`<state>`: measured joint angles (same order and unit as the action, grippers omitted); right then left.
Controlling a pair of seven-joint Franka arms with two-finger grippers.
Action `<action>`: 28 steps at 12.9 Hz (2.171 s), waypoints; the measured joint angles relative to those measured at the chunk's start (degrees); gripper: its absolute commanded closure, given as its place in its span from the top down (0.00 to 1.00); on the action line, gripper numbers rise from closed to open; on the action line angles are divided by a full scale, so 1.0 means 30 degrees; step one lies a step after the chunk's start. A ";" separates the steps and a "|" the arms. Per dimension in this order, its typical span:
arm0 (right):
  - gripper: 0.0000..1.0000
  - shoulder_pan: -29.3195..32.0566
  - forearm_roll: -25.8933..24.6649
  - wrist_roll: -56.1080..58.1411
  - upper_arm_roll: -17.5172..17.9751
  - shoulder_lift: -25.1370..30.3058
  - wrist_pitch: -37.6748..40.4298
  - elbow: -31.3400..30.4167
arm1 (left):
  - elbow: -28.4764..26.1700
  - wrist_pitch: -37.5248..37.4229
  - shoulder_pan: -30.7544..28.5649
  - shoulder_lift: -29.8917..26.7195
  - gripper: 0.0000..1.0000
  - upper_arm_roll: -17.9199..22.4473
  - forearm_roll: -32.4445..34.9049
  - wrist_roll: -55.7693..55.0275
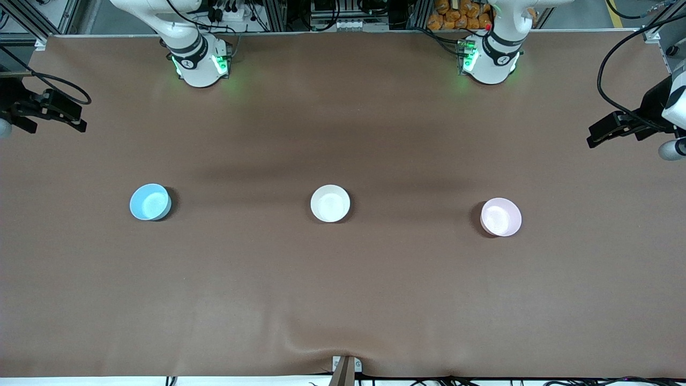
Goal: Stack pink and blue bowls on white bowl
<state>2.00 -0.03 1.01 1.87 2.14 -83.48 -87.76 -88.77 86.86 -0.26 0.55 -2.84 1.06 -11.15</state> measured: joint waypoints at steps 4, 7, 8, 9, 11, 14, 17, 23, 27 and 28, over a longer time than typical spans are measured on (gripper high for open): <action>1.00 0.0000 0.0000 0.0000 -0.0003 -0.0001 0.0003 -0.0003 | -0.1138 0.0854 -0.0016 0.0143 1.00 0.0008 0.0000 0.0000; 1.00 0.0000 0.0001 0.0000 -0.0006 -0.0005 0.0003 -0.0009 | -0.3822 0.4468 -0.0256 0.0752 1.00 0.0030 0.0001 0.0000; 1.00 0.0000 0.0001 0.0000 -0.0006 -0.0007 0.0003 -0.0012 | -0.4754 0.5776 -0.0374 0.1141 1.00 0.0030 0.0001 0.0000; 1.00 0.0000 0.0001 0.0000 -0.0005 -0.0008 0.0003 -0.0014 | -0.5639 0.7106 -0.0447 0.1605 1.00 0.0031 0.0000 0.0000; 1.00 0.0000 0.0002 0.0000 -0.0004 -0.0008 0.0002 -0.0015 | -0.7259 0.9783 -0.0523 0.2667 1.00 0.0038 0.0001 0.0000; 1.00 0.0000 0.0003 0.0000 -0.0003 -0.0009 -0.0003 -0.0016 | -0.8842 1.2794 -0.0735 0.4248 1.00 0.0042 0.0000 0.0000; 1.00 0.0000 0.0007 0.0000 -0.0003 -0.0014 -0.0002 -0.0020 | -0.9563 1.4753 -0.0803 0.5447 0.94 0.0041 0.0000 0.0000; 1.00 0.0000 0.0009 0.0000 -0.0006 -0.0192 -0.0016 -0.0033 | -1.0674 1.8022 -0.0959 0.7519 0.64 0.0041 0.0000 0.0000; 1.00 0.0000 0.0010 0.0000 -0.0006 -0.0253 -0.0022 -0.0033 | -1.0679 1.8225 -0.0970 0.8089 0.04 0.0027 0.0000 0.0000; 1.00 0.0000 0.0010 0.0000 -0.0006 -0.0256 -0.0022 -0.0033 | -1.0680 1.8226 -0.0969 0.8099 0.00 0.0014 0.0000 0.0000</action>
<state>2.00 -0.01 1.01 1.85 1.37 -83.55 -87.86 -120.81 141.54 -3.17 24.85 -2.80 1.06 -11.15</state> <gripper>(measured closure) 0.000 0.546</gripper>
